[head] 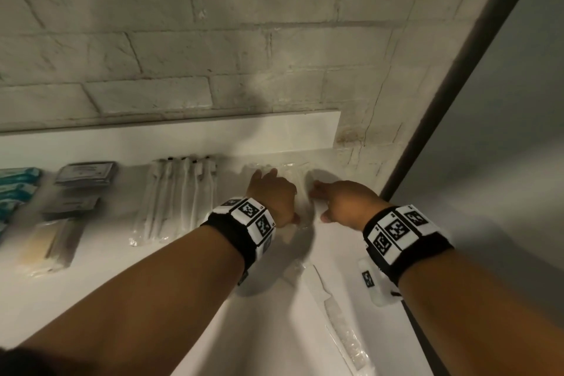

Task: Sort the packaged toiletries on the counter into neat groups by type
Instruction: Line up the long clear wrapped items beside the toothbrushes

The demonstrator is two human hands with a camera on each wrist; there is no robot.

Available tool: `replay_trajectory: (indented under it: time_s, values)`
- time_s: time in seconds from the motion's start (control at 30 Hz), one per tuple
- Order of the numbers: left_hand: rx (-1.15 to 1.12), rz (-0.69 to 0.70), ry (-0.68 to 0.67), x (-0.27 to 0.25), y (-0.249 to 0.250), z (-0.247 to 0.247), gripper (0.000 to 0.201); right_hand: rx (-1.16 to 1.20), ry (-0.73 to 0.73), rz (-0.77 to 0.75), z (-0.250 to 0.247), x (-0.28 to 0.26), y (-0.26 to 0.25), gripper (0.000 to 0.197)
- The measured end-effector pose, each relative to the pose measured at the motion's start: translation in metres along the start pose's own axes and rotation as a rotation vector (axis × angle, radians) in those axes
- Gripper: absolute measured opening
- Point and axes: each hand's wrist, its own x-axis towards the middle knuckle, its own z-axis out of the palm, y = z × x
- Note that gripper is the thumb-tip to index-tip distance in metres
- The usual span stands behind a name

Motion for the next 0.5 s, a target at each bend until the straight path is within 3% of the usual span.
replay_trajectory:
  time_s: [0.17, 0.33, 0.4, 0.5]
  values:
    - [-0.003, -0.008, -0.009, 0.000, 0.002, -0.001, 0.072, 0.001, -0.006, 0.007, -0.002, -0.003, -0.002, 0.074]
    - [0.015, -0.004, -0.006, -0.001, 0.004, -0.002, 0.067, 0.136, 0.210, 0.006, -0.008, -0.034, -0.021, 0.049]
    - [0.020, 0.007, -0.016, 0.001, 0.003, -0.002, 0.064, 0.102, 0.074, 0.017, -0.003, -0.050, -0.034, 0.050]
    - [0.024, 0.006, -0.026, 0.002, 0.002, -0.003, 0.064, 0.028, -0.198, 0.058, 0.011, -0.064, -0.059, 0.082]
